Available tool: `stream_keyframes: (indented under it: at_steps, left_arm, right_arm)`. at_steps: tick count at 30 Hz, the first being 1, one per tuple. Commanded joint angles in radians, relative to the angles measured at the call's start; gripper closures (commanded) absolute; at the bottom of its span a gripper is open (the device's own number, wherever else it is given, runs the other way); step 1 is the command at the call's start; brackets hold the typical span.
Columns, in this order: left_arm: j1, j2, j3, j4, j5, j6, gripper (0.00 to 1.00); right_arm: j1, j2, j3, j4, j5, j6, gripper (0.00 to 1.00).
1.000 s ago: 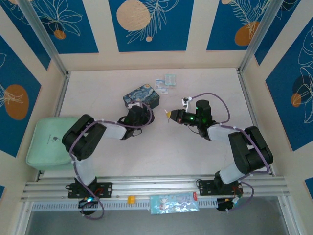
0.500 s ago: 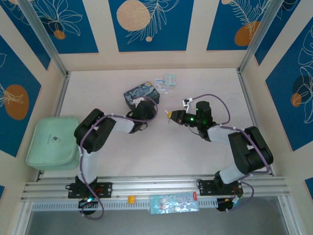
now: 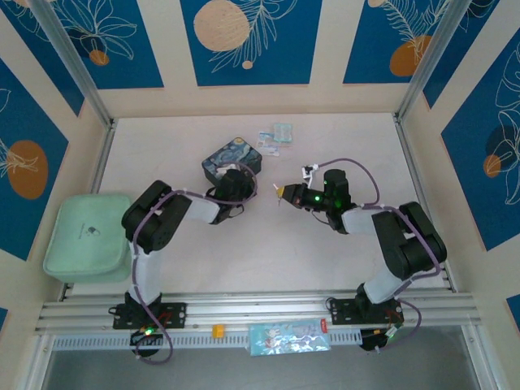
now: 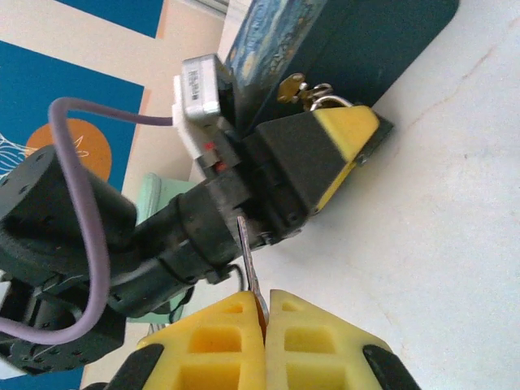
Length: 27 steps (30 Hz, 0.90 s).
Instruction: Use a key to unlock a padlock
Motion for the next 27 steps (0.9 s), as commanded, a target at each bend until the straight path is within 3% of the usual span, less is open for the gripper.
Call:
stream_keyframes:
  at_steps: [1, 11, 17, 27]
  left_arm:
    - [0.029, -0.063, -0.061, 0.085, 0.138, -0.113, 1.00]
    - [0.098, -0.126, -0.165, 0.347, 0.335, -0.360, 1.00]
    - [0.129, -0.143, -0.186, 0.435, 0.452, -0.395, 1.00]
    - [0.139, -0.130, -0.258, 0.579, 0.486, -0.445, 1.00]
  right_arm:
    - [0.014, 0.042, -0.004, 0.087, -0.032, 0.051, 1.00]
    - [0.044, 0.152, 0.032, 0.227, -0.080, 0.138, 1.00]
    - [0.075, 0.181, 0.072, 0.238, -0.100, 0.142, 1.00]
    - [0.075, 0.274, 0.159, 0.291, -0.144, 0.166, 1.00]
